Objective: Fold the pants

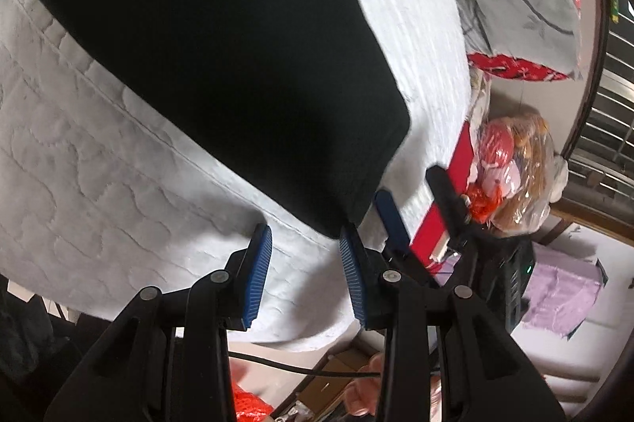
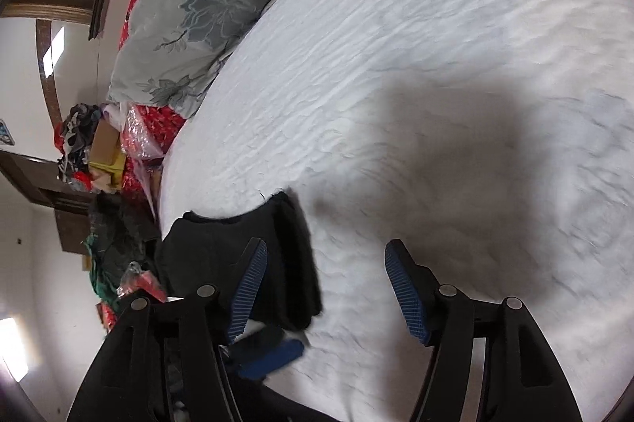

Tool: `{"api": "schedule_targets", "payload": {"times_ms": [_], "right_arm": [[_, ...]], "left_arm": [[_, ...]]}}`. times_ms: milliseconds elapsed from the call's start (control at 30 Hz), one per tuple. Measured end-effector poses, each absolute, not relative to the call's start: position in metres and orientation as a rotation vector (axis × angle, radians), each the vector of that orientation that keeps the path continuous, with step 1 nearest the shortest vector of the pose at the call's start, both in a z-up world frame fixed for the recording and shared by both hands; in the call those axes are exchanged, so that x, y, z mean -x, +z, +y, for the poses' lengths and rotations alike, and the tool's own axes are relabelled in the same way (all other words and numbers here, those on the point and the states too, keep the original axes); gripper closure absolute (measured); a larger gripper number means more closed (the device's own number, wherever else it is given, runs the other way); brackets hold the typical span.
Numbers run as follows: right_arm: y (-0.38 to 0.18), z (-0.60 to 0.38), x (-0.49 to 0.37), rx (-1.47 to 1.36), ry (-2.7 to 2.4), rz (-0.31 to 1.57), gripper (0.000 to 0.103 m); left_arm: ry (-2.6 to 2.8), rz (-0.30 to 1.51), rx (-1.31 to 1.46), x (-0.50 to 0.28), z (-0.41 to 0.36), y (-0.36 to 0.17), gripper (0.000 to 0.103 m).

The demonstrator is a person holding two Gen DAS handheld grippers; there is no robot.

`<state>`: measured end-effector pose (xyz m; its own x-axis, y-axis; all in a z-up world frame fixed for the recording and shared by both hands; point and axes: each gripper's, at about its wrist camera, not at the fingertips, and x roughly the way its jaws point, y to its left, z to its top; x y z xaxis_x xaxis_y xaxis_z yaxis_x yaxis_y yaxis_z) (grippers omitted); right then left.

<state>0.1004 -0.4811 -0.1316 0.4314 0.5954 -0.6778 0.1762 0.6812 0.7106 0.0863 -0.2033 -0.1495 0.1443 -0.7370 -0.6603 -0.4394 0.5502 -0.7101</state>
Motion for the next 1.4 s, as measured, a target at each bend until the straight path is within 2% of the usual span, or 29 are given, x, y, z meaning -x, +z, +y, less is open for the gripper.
{"api": "schedule_targets", "payload": {"times_ms": [167,267,600,667,733,800,833,900,933,967,1067,1400], "right_arm": [[-0.143,-0.461,-0.135,-0.825,0.362,1.172,0.037],[-0.143,-0.449,-0.150,-0.810,0.418,1.181,0.032],[-0.148,-0.419,-0.182,-0.774,0.591,1.269,0.032],[-0.147,-0.416,-0.183,-0.735,0.600,1.272,0.037],[-0.145,-0.414,-0.182,-0.695,0.580,1.261,0.056],[-0.148,-0.416,-0.182,-0.676,0.547,1.265,0.069],[-0.150,-0.417,-0.181,-0.678,0.537,1.267,0.075],[-0.151,-0.421,-0.180,-0.684,0.525,1.262,0.080],[-0.151,-0.422,-0.179,-0.689,0.517,1.256,0.082],[-0.150,-0.423,-0.178,-0.689,0.510,1.251,0.082],[-0.143,-0.419,-0.175,-0.662,0.489,1.231,0.083],[-0.141,-0.419,-0.167,-0.679,0.441,1.249,0.079]], "left_arm": [[-0.276,1.475,1.085,-0.093,-0.204,-0.155,0.070],[-0.277,1.464,1.071,-0.096,-0.209,-0.155,0.070],[-0.278,1.440,1.065,-0.100,-0.216,-0.157,0.070],[-0.271,1.437,1.057,-0.100,-0.218,-0.156,0.070],[-0.261,1.434,1.045,-0.100,-0.221,-0.154,0.070],[-0.256,1.431,1.024,-0.102,-0.225,-0.151,0.069],[-0.258,1.433,1.014,-0.103,-0.227,-0.150,0.068],[-0.279,1.446,1.010,-0.107,-0.229,-0.150,0.069],[-0.284,1.446,1.017,-0.108,-0.229,-0.151,0.072],[-0.301,1.457,1.021,-0.111,-0.228,-0.152,0.083],[-0.347,1.496,1.071,-0.109,-0.219,-0.159,0.089],[-0.375,1.492,1.146,-0.107,-0.204,-0.160,0.089]]}}
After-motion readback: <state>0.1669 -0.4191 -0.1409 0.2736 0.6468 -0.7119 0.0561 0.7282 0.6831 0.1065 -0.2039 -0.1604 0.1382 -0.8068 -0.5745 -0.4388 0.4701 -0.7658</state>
